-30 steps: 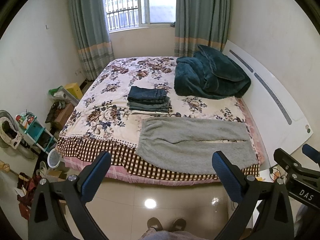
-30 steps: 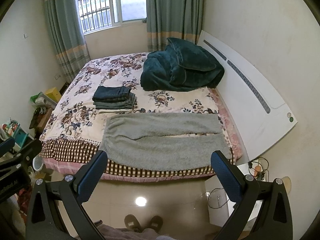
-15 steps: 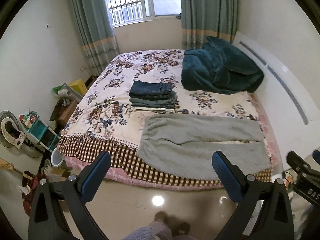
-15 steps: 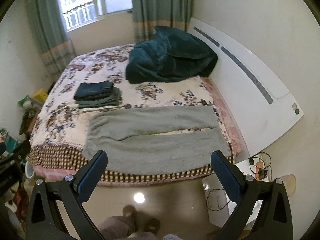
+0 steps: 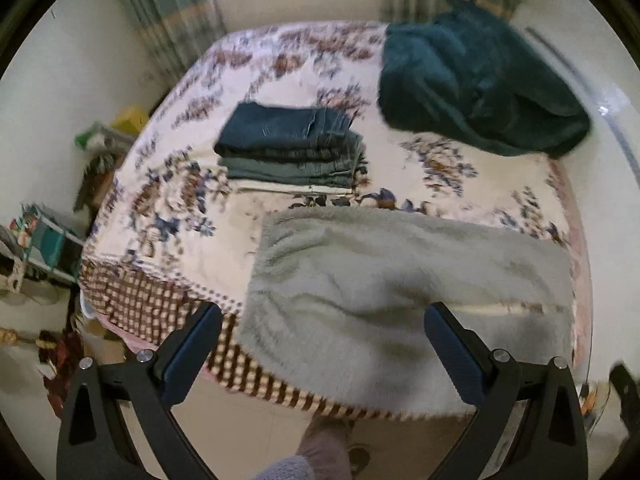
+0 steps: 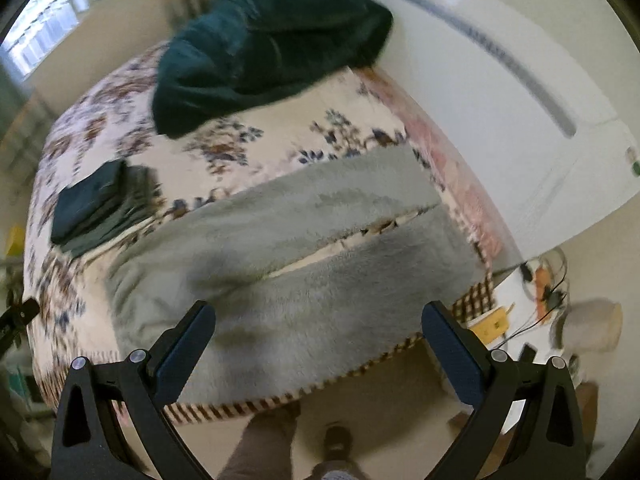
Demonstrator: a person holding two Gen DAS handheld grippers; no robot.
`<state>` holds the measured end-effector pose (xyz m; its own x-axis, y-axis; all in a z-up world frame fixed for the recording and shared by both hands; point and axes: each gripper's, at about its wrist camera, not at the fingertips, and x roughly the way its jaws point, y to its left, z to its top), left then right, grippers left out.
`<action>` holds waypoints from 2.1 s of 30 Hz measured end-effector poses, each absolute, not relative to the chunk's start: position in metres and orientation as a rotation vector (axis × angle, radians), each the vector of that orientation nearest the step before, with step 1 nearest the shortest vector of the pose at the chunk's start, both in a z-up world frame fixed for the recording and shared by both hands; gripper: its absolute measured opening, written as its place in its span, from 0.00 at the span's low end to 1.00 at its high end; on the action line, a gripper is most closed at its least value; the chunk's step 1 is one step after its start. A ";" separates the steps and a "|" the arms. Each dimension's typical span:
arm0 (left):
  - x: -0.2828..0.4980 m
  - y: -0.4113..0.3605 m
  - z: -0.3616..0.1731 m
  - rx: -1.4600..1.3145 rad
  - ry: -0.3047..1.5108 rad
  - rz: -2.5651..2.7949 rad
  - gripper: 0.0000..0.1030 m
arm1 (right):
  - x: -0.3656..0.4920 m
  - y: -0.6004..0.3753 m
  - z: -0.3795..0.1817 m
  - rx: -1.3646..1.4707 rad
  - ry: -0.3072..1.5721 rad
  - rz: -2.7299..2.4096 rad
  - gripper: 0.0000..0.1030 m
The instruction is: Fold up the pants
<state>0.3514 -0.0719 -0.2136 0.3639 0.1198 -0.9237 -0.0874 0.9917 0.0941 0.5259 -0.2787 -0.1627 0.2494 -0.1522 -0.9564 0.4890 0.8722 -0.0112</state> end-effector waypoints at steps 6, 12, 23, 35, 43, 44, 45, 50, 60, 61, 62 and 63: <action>0.475 -0.065 -0.323 -0.095 1.441 0.243 1.00 | 0.634 -0.340 -0.279 0.464 1.379 -0.601 1.00; 0.563 -0.055 -0.430 -0.281 1.638 0.389 1.00 | 0.708 -0.403 -0.389 0.550 1.460 -0.703 1.00; 0.637 -0.044 -0.567 -0.516 1.757 0.699 1.00 | 0.805 -0.488 -0.554 0.605 1.556 -0.793 1.00; 0.635 -0.049 -0.567 -0.383 1.641 0.656 0.11 | 0.840 -0.515 -0.620 0.630 1.645 -0.752 0.59; 0.568 -0.025 -0.480 -0.559 1.405 0.471 0.05 | 0.796 -0.507 -0.559 0.599 1.503 -0.625 0.00; 0.557 -0.023 -0.466 -0.580 1.383 0.448 0.05 | 0.784 -0.507 -0.544 0.607 1.478 -0.612 0.00; 0.545 -0.020 -0.453 -0.598 1.362 0.429 0.05 | 0.769 -0.506 -0.528 0.621 1.449 -0.604 0.00; 0.452 0.003 -0.411 -0.682 1.298 0.321 0.05 | 0.689 -0.522 -0.464 0.671 1.359 -0.614 0.00; 0.304 -0.002 -0.474 -0.674 1.488 0.257 0.05 | 0.590 -0.490 -0.457 0.735 1.432 -0.515 0.48; 0.296 0.001 -0.488 -0.699 1.518 0.257 0.05 | 0.595 -0.484 -0.459 0.736 1.415 -0.503 0.75; 0.289 0.003 -0.499 -0.712 1.536 0.266 0.06 | 0.605 -0.480 -0.461 0.740 1.393 -0.493 0.83; 0.283 0.005 -0.507 -0.730 1.547 0.277 0.09 | 0.620 -0.476 -0.465 0.732 1.370 -0.482 0.83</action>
<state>0.2830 0.0045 -0.5073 0.0448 -0.2787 -0.9593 -0.5944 0.7643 -0.2499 0.6200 -0.4764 -0.4648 0.1587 0.1045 -0.9818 0.6960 0.6934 0.1863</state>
